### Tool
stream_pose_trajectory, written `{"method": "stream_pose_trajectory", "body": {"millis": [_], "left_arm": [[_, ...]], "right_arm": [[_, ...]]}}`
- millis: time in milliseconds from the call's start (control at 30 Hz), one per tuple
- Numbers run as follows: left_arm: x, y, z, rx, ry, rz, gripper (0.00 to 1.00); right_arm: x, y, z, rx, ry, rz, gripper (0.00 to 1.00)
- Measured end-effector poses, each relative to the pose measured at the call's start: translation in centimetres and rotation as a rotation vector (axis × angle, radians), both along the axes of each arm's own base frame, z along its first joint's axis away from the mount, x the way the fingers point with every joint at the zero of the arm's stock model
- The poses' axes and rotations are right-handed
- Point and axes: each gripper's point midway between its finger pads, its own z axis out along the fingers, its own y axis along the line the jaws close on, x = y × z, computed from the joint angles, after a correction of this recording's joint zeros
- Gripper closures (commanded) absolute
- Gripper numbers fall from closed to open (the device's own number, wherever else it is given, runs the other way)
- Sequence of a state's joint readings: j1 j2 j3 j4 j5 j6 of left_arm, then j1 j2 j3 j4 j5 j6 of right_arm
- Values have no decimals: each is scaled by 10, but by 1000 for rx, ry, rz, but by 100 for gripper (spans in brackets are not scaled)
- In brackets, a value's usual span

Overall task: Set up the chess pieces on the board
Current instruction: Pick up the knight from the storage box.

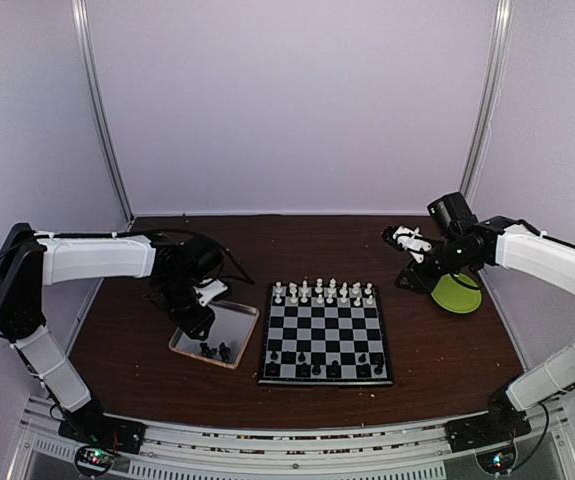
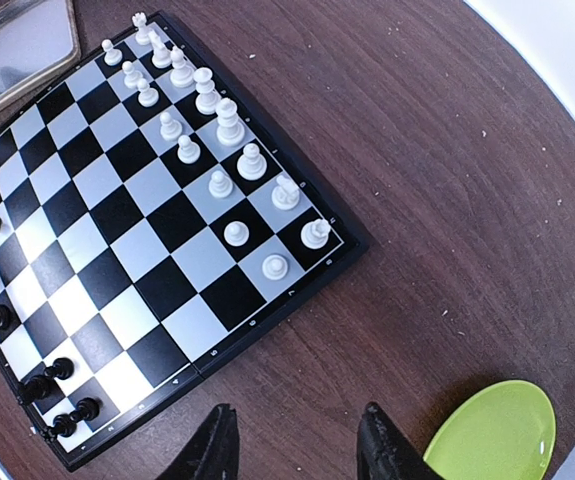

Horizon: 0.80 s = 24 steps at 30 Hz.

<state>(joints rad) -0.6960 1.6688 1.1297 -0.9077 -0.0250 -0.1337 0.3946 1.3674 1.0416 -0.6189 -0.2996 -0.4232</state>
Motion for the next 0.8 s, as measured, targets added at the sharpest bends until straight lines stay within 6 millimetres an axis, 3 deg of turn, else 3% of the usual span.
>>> {"method": "stream_pose_trajectory", "body": {"millis": [100,400,800], "left_arm": [[-3,2,-5,-3,22,5,67],[-9,-16,-17,-83,88,-10,70],[-13,-12,-27,-59,113,-12,82]], "right_arm": [[0,0,-1,-2,3,1,59],[-2,-1,-4,-14,12,13,59],[-3,1,-6,-12,23,21,59]]}}
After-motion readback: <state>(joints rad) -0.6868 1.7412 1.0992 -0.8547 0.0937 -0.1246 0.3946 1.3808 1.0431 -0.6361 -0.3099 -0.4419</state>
